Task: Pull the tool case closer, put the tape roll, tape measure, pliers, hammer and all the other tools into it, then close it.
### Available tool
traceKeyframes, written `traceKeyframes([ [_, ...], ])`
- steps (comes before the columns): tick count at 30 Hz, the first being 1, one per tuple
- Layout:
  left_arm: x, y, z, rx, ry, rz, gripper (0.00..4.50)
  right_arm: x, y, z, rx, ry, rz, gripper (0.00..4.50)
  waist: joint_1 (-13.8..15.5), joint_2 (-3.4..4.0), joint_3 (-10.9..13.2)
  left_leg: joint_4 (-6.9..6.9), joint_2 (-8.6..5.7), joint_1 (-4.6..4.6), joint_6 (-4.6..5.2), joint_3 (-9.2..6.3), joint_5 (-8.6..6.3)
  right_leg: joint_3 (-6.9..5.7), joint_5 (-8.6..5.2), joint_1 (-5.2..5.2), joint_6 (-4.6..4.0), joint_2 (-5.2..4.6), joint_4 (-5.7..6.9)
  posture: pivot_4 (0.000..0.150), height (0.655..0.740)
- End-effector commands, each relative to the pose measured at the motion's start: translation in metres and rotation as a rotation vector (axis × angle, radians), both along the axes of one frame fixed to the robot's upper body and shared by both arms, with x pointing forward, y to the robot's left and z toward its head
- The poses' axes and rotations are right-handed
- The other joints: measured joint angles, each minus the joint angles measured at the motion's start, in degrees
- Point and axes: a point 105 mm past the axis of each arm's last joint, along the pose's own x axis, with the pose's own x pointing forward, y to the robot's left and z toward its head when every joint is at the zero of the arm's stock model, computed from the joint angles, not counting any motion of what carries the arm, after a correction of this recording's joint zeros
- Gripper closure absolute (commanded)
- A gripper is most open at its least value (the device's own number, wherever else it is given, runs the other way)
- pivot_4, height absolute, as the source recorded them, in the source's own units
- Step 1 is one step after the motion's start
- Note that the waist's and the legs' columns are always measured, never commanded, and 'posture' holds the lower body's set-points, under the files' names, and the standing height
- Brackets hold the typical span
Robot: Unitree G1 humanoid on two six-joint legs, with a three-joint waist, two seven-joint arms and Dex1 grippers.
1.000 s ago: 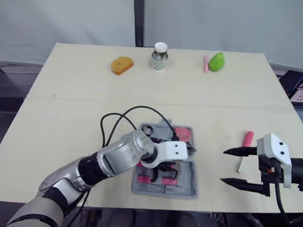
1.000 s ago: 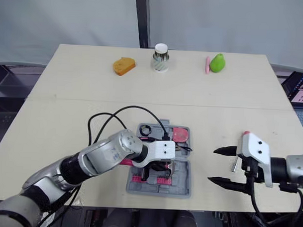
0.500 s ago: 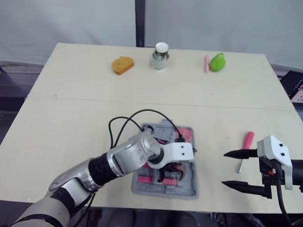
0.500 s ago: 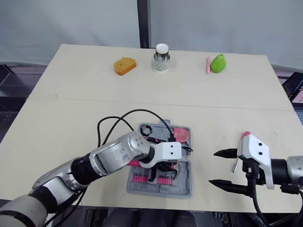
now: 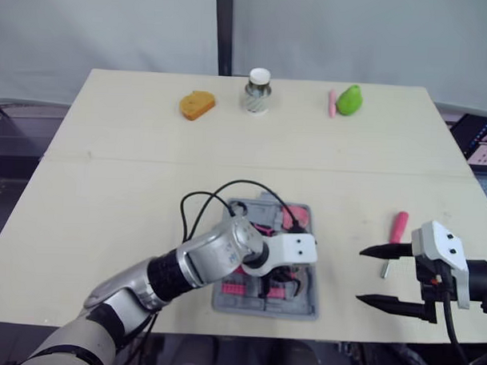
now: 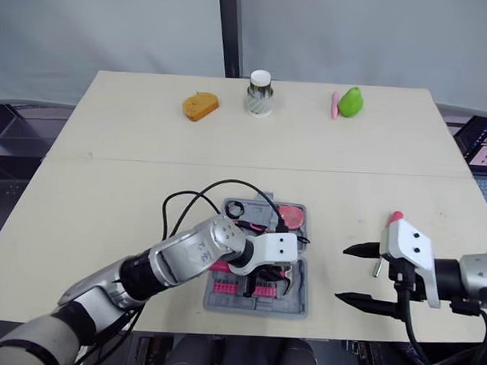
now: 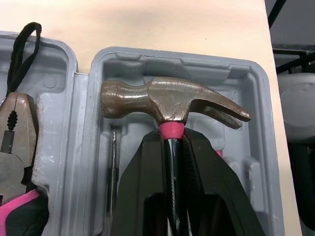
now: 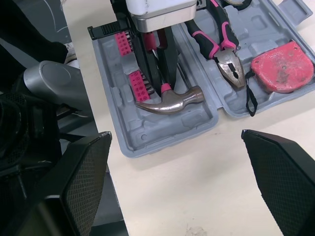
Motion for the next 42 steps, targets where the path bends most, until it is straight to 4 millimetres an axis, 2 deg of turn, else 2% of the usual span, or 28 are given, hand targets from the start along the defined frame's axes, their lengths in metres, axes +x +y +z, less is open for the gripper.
traceKeyframes([
  [1,-0.0065,-0.0091,0.0016,-0.027,-0.011,-0.039,4.44,-0.0007,0.0007,0.0089,-0.002,-0.045,-0.001,0.0,0.0,0.0,0.0,0.0,0.0,0.0,0.0,0.0,0.0,0.0,0.0,0.0,0.0,0.0,0.0,0.15,0.74],
  [42,-0.0026,-0.0169,-0.005,-0.047,0.0,0.004,4.44,-0.003,0.0025,0.0079,0.005,-0.053,-0.036,0.0,-0.1,0.01,0.0,0.01,0.0,0.01,0.0,0.0,0.0,0.0,0.0,0.0,0.0,0.0,0.04,0.15,0.74],
])
